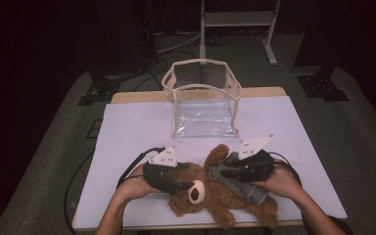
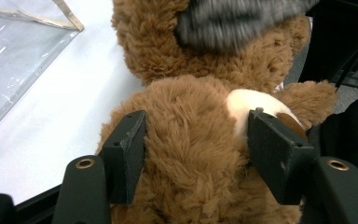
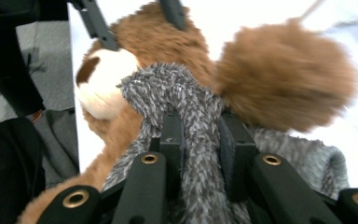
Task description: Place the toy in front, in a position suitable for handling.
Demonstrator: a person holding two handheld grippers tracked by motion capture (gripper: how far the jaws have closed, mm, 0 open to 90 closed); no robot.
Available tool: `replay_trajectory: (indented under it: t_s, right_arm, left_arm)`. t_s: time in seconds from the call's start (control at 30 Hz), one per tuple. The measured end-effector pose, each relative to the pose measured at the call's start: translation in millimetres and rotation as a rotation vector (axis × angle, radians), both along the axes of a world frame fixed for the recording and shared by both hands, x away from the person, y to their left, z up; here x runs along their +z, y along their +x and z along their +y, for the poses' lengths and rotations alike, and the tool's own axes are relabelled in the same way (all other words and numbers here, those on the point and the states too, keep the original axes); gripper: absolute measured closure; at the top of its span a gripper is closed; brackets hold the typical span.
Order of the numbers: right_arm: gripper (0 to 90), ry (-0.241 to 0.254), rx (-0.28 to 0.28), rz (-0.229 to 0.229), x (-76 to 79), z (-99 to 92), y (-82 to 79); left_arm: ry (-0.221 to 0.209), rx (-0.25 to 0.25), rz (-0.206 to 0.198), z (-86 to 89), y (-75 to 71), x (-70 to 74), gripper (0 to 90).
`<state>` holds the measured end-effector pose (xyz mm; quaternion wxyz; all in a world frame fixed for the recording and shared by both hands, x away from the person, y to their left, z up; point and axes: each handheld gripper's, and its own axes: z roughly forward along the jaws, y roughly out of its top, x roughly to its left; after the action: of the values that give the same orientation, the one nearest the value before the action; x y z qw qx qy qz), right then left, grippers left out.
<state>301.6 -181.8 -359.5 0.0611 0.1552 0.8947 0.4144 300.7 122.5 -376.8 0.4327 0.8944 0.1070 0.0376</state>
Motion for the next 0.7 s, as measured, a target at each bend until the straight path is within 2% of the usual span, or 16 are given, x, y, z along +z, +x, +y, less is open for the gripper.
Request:
replay_trajectory:
  t_s: [0.03, 0.07, 0.1, 0.3, 0.53, 0.57, 0.7]
  right_arm:
    - [73.1, 0.0, 0.0, 0.0, 0.0, 0.0, 0.0]
    - [73.1, -0.001, -0.039, 0.004, 1.3, -13.4, 1.1]
    - [73.0, -0.007, -0.052, 0.003, 1.7, -19.1, 2.2]
    - [73.0, -0.013, -0.108, 0.019, 2.4, -39.7, 9.0]
    - [72.9, 0.011, -0.057, -0.004, 7.5, -21.0, 10.7]
    - [73.0, 0.009, -0.056, 0.004, 6.8, -19.6, 11.9]
    - [73.0, 0.017, -0.076, 0.021, 0.5, -28.3, 17.2]
  left_arm:
    - [0.0, 0.0, 0.0, 0.0, 0.0, 0.0, 38.3]
    - [0.0, -0.001, 0.0, 0.0, 0.0, 0.0, 38.3]
    - [0.0, -0.001, 0.0, 0.0, 0.0, 0.0, 38.3]
    - [0.002, -0.003, 0.002, -0.4, 1.0, -0.2, 38.3]
    - [0.004, -0.013, 0.008, -0.1, 0.4, -1.2, 39.0]
    - [0.003, -0.012, 0.008, 0.1, 0.4, -1.3, 39.2]
    - [-0.003, -0.006, 0.01, 0.7, 1.1, -1.8, 39.2]
